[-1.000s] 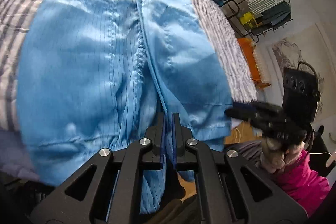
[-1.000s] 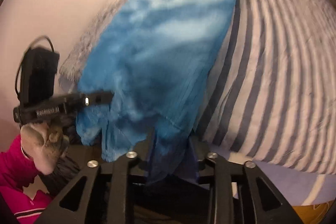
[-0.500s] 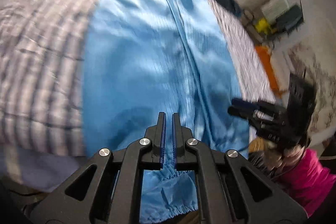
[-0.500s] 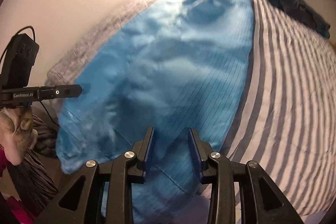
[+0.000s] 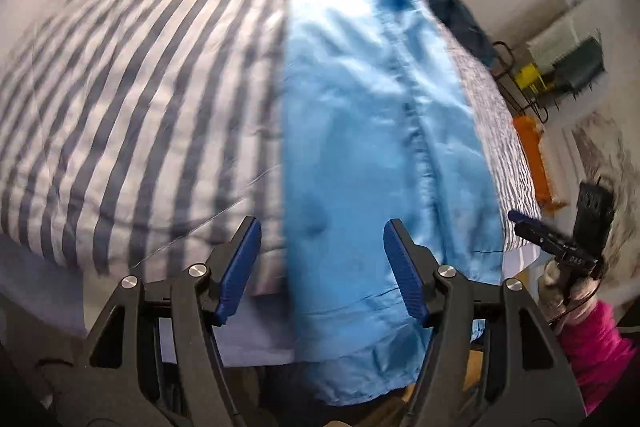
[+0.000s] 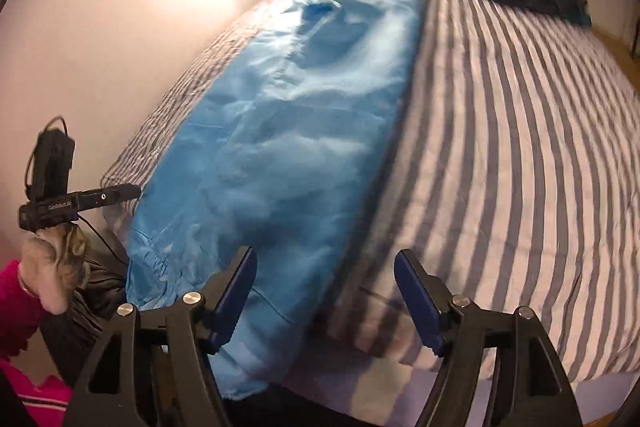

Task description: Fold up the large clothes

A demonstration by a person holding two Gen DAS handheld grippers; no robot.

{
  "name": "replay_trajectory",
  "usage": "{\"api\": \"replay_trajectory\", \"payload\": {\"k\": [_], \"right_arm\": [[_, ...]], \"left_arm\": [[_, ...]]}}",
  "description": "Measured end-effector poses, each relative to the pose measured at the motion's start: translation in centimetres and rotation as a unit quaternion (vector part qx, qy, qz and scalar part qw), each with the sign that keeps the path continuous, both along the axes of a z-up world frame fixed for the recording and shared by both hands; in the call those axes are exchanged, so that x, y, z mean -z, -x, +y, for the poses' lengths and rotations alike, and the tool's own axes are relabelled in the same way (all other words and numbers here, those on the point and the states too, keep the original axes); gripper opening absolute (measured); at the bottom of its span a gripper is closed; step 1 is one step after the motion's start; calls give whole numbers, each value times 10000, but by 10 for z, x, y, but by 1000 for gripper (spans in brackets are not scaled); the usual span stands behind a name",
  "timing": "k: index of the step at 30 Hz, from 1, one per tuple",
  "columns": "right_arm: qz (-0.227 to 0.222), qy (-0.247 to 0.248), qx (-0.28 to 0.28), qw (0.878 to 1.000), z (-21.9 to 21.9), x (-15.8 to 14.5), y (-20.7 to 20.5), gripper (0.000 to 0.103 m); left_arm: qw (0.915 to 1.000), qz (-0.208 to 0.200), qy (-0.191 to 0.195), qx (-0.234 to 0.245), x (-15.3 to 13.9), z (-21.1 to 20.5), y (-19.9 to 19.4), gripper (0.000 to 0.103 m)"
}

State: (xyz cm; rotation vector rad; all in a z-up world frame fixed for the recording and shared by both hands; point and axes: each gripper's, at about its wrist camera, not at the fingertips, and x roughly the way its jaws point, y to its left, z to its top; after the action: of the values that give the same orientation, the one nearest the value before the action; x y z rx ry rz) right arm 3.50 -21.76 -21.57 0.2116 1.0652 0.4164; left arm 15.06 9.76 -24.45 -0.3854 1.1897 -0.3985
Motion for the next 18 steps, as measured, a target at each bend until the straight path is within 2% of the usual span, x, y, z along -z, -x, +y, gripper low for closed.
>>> {"api": "replay_trajectory", "payload": {"k": [2,3,6,9,10,11,12,13,14,18], "right_arm": [[353,-414,56,9985,-9,14,-5,70],[572,-705,48,9959,-11,22,-8,68],[866,-1223,-93,9887,-4,36,-14,63],[891,-1142,-288,9890,9,42,-17,61],[878,-1158,-360,9887,13,42,-18,49],[922,-1206,-434,9875,15,43,-20,33],[1023,-1213,-484,9861,18,46,-22,28],[1053,-1168,-487,9863,20,47,-23,15],[1080,-1080,-551,9867,22,49,-23,6],[1131,-854,-764,9870,18,43,-11,2]], "left_arm": [[9991,295,286,-101,14,9,-3,65],[9988,288,374,-125,16,10,-3,65],[9982,295,519,-115,18,12,-3,65],[9973,334,632,-150,20,14,-5,61],[9973,335,637,-154,18,16,-3,55],[9973,344,634,-143,18,16,-3,51],[9974,360,607,-134,19,15,-3,40],[9975,383,581,-133,20,12,-7,27],[9974,438,559,-123,21,12,-6,23],[9970,478,604,-36,21,9,-2,22]]}}
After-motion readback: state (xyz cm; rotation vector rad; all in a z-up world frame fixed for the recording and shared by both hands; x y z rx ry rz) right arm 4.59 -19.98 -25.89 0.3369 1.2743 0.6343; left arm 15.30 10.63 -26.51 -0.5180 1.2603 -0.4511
